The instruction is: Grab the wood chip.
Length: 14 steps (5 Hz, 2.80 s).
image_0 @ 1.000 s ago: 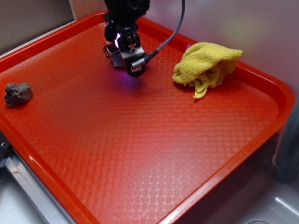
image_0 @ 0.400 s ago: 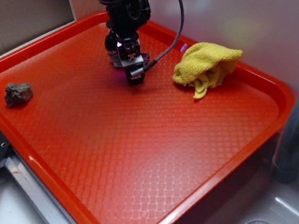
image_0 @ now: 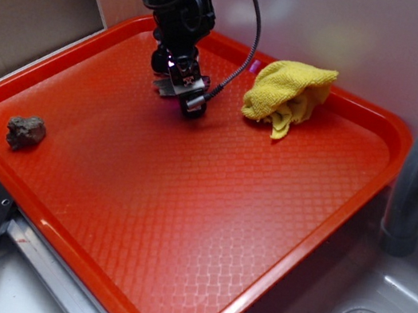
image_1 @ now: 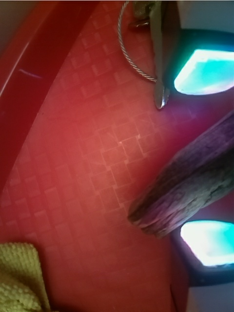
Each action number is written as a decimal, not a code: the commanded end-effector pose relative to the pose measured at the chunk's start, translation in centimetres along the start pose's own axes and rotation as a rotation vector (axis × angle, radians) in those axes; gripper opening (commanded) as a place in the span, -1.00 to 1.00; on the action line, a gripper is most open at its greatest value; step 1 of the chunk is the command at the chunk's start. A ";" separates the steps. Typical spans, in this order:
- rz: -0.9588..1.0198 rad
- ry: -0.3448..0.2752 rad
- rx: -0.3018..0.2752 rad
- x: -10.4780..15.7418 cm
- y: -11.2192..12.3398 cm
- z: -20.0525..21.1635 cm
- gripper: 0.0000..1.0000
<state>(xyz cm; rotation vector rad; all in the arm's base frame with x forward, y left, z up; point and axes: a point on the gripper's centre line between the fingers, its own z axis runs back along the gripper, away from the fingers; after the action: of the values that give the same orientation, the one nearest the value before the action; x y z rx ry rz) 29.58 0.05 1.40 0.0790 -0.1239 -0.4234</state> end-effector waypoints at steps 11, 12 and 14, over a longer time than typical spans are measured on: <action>0.347 -0.018 -0.142 -0.3 -5.2 17.6 -1.00; 0.328 -0.033 -0.135 -0.8 -5.0 17.4 -1.00; 0.329 -0.029 -0.177 -2.0 -4.1 13.5 1.00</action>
<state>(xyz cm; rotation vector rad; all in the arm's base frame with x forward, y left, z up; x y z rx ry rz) 23.51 -2.77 12.71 -0.1234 -0.0883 -0.1064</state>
